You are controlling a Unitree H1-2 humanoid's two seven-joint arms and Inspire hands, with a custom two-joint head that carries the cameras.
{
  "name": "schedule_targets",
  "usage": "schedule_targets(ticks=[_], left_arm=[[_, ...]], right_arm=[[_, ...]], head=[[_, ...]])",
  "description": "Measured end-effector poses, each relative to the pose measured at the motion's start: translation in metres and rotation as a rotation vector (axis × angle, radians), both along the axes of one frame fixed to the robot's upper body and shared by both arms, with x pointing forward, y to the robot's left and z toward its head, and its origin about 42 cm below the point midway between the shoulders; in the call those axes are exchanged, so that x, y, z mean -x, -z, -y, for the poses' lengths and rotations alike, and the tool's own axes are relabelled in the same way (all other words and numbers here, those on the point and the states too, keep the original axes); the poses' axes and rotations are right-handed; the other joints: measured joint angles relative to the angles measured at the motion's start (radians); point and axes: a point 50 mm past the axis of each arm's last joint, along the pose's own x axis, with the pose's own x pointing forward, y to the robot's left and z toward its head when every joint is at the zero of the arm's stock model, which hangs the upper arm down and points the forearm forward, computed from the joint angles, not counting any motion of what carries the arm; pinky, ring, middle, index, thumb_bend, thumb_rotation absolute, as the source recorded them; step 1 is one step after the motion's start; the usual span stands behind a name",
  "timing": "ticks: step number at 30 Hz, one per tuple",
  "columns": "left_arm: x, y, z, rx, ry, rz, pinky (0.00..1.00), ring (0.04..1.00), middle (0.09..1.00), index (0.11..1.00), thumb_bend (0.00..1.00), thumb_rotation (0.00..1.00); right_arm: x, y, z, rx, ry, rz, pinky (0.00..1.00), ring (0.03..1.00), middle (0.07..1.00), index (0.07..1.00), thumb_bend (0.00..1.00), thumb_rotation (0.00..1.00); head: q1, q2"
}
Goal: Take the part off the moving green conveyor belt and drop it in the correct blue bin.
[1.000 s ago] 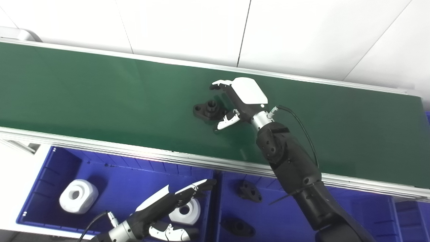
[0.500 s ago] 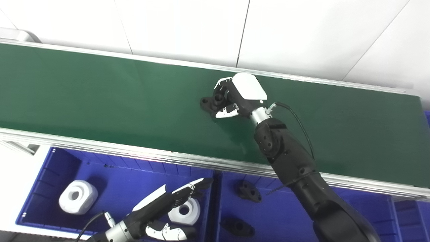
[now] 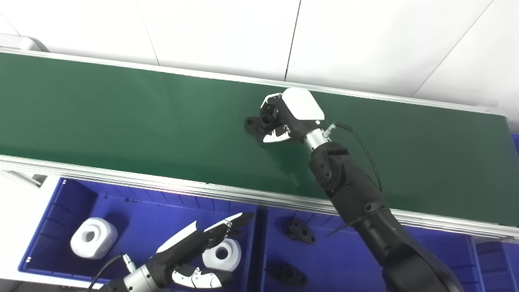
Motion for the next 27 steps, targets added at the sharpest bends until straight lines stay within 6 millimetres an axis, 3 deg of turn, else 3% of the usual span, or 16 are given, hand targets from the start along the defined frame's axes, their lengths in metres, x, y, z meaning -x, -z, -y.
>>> schedule_targets(ticks=[14,27], left_arm=[[-0.006,-0.001,-0.001,-0.007,0.006,0.007,0.94,0.986,0.997,0.973,0.41,0.52],[-0.013,-0.002,-0.003,-0.027,0.029,0.027,0.95,0.990,1.000,0.983,0.40,0.53]], right_arm=[[0.017,-0.007,0.019,-0.040,0.004,0.016,0.36,0.428,0.532,0.499,0.50,0.00],[0.031,-0.028,0.025,-0.096,-0.009,0.060,0.32,0.439,0.553,0.502,0.49,0.00]], head=[[-0.023,0.003],[-0.052,-0.006]])
